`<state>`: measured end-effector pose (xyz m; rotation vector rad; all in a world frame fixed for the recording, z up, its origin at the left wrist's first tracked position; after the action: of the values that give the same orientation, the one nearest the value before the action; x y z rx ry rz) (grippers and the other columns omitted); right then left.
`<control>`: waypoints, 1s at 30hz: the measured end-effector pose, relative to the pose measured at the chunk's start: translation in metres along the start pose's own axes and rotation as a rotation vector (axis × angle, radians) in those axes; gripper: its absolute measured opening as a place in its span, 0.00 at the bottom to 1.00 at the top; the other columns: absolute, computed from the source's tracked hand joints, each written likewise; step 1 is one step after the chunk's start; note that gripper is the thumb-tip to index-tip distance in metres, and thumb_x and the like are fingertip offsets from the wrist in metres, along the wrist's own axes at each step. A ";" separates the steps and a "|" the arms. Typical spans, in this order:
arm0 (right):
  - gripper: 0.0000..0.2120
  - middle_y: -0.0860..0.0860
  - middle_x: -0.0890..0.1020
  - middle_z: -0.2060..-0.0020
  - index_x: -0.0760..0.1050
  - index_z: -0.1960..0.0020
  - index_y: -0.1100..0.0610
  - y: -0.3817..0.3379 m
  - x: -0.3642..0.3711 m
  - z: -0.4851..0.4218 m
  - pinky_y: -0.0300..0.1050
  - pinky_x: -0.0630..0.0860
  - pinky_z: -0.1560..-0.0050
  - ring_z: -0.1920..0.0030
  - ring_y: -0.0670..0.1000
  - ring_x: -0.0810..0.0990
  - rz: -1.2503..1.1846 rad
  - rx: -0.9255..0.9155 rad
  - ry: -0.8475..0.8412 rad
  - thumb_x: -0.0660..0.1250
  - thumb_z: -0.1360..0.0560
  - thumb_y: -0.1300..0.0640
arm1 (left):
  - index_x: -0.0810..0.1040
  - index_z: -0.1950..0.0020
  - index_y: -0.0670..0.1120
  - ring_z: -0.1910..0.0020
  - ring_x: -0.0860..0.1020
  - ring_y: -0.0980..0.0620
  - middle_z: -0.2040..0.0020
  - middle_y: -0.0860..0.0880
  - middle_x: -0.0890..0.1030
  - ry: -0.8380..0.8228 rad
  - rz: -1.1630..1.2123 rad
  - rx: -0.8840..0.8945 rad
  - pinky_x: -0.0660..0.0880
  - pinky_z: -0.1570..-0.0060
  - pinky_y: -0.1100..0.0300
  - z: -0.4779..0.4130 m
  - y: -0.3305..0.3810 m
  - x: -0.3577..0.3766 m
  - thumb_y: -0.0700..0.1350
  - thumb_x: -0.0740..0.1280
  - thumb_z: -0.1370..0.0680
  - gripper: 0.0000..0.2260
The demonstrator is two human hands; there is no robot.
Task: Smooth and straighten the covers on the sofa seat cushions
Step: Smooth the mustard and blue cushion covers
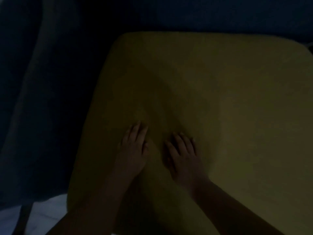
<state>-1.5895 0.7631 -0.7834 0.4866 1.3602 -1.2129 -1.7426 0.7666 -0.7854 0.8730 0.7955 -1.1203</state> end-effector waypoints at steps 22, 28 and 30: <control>0.36 0.57 0.60 0.24 0.61 0.24 0.53 -0.140 0.095 0.170 0.66 0.57 0.29 0.24 0.60 0.57 0.189 -0.067 0.238 0.66 0.28 0.44 | 0.53 0.22 0.56 0.23 0.51 0.38 0.20 0.48 0.51 0.207 -0.245 0.463 0.51 0.32 0.30 0.198 -0.076 0.090 0.73 0.55 0.29 0.40; 0.56 0.58 0.54 0.23 0.51 0.21 0.48 -0.106 0.097 0.182 0.73 0.53 0.31 0.24 0.65 0.53 0.429 -0.082 0.131 0.79 0.41 0.46 | 0.25 0.27 0.58 0.25 0.35 0.37 0.25 0.48 0.26 0.185 -0.468 0.316 0.43 0.30 0.31 0.197 -0.075 0.094 0.61 0.72 0.31 0.56; 0.59 0.58 0.53 0.22 0.49 0.21 0.47 -0.102 0.097 0.181 0.74 0.51 0.32 0.24 0.65 0.52 0.463 -0.093 0.138 0.80 0.43 0.45 | 0.24 0.28 0.58 0.25 0.35 0.36 0.25 0.48 0.26 0.194 -0.482 0.262 0.45 0.31 0.30 0.198 -0.066 0.098 0.60 0.73 0.31 0.57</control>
<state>-1.6137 0.5353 -0.7916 0.7805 1.3187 -0.7446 -1.7630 0.5375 -0.7957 1.0497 1.0711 -1.6066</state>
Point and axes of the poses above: each hand's wrist, its own z-axis away from the middle knuckle, its own x-axis out of the palm, y = z × x, the point moved 9 cm from there along -z, towards the middle knuckle
